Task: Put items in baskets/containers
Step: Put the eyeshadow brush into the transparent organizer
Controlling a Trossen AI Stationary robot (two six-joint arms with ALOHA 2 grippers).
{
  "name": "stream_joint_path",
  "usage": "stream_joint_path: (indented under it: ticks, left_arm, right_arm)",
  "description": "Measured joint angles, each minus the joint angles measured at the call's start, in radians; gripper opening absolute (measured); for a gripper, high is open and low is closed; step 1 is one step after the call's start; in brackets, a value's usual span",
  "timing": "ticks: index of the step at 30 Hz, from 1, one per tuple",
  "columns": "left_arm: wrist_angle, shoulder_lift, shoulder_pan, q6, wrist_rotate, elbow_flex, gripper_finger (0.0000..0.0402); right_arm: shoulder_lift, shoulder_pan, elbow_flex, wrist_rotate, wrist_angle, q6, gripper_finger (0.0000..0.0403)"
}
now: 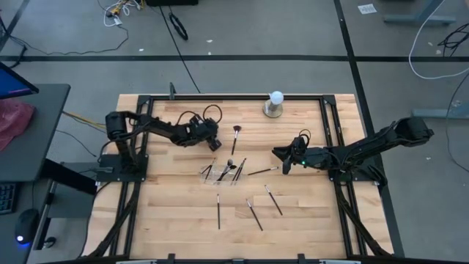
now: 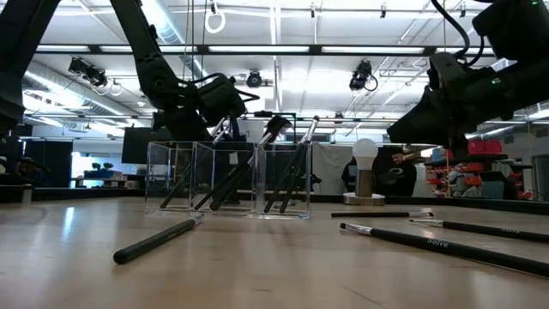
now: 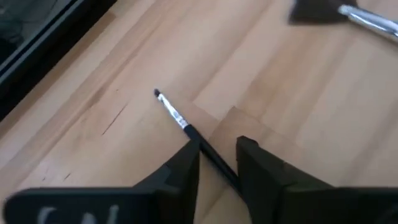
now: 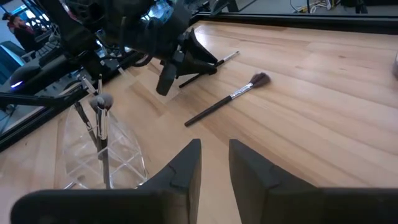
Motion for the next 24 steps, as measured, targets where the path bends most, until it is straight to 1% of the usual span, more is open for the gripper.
stream_joint_path:
  ticks: [4, 7, 9, 15, 19, 22, 24]
  left_arm:
    - [-0.041, -0.018, -0.021, 0.037, -0.001, -0.003, 0.0060]
    - [-0.104, -0.055, -0.029, 0.046, 0.013, -0.007, 0.0024]
    - [-0.123, -0.085, -0.032, 0.050, 0.020, -0.018, 0.0010]
    - [-0.073, -0.188, -0.026, 0.045, 0.093, -0.144, 0.0019]
    - [0.047, -0.238, -0.026, 0.019, 0.157, -0.243, 0.0016]
    - [0.135, -0.246, -0.027, -0.002, 0.172, -0.296, 0.0016]
    - [0.197, -0.245, -0.027, -0.002, 0.172, -0.322, 0.0026]
  right_arm:
    - [0.000, 0.000, 0.000, 0.000, 0.000, 0.012, 0.0082]
    - [0.000, 0.000, 0.000, 0.000, 0.000, 0.013, 0.0082]
    - [0.000, 0.000, 0.000, 0.000, 0.000, 0.014, 0.0082]
    - [0.002, 0.000, 0.000, 0.000, 0.002, 0.014, 0.0082]
    - [0.002, 0.000, 0.000, 0.000, 0.003, 0.013, 0.0082]
    - [0.002, 0.000, 0.000, 0.000, 0.008, 0.013, 0.0082]
    - [0.002, 0.000, 0.000, 0.000, 0.013, 0.013, 0.0082]
